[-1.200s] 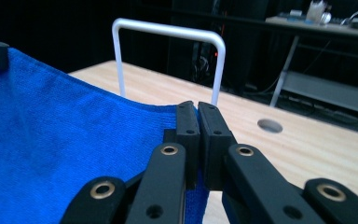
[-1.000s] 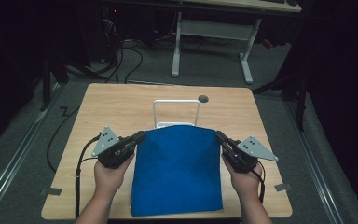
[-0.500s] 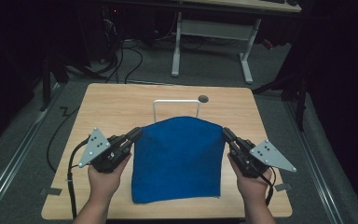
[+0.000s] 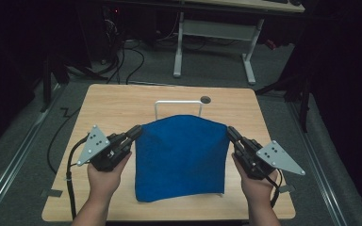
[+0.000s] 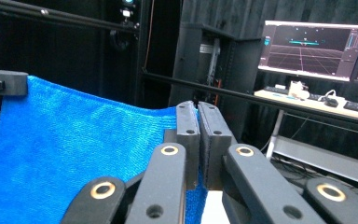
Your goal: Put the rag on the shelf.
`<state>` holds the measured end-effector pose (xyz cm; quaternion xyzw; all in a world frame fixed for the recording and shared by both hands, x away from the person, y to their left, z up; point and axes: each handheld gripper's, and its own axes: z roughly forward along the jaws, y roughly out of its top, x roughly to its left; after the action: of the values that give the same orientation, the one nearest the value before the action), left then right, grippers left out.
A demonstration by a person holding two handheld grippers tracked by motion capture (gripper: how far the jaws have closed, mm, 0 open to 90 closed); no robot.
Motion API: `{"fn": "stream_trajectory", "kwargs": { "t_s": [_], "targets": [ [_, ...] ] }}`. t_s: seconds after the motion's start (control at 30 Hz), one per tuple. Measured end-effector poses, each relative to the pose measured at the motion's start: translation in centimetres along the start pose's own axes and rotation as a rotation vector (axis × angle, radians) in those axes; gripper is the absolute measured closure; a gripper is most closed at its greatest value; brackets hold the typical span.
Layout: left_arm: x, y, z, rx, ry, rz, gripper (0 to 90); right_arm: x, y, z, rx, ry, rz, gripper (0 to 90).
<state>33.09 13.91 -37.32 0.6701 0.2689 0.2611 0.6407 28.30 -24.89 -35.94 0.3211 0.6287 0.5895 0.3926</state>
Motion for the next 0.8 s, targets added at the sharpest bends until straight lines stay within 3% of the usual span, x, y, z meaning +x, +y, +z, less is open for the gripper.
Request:
{"fn": "stream_trajectory", "kwargs": {
  "t_s": [0.13,0.37,0.67,0.8],
  "targets": [
    [1.4,0.6,1.2,0.010,0.008,-0.012,87.9,-0.7,0.5,1.4,0.004,-0.001,0.012,88.6],
    [3.0,2.5,3.5,0.041,0.041,0.039,87.9,-1.9,2.1,3.8,0.015,0.000,0.018,88.6],
    [5.4,4.0,6.5,0.077,0.115,0.043,87.9,-4.0,2.8,7.4,0.051,-0.024,0.044,88.6],
    [6.4,4.5,7.6,0.101,0.151,0.063,87.9,-5.1,3.0,8.8,0.064,-0.042,0.058,88.7]
  ]
}}
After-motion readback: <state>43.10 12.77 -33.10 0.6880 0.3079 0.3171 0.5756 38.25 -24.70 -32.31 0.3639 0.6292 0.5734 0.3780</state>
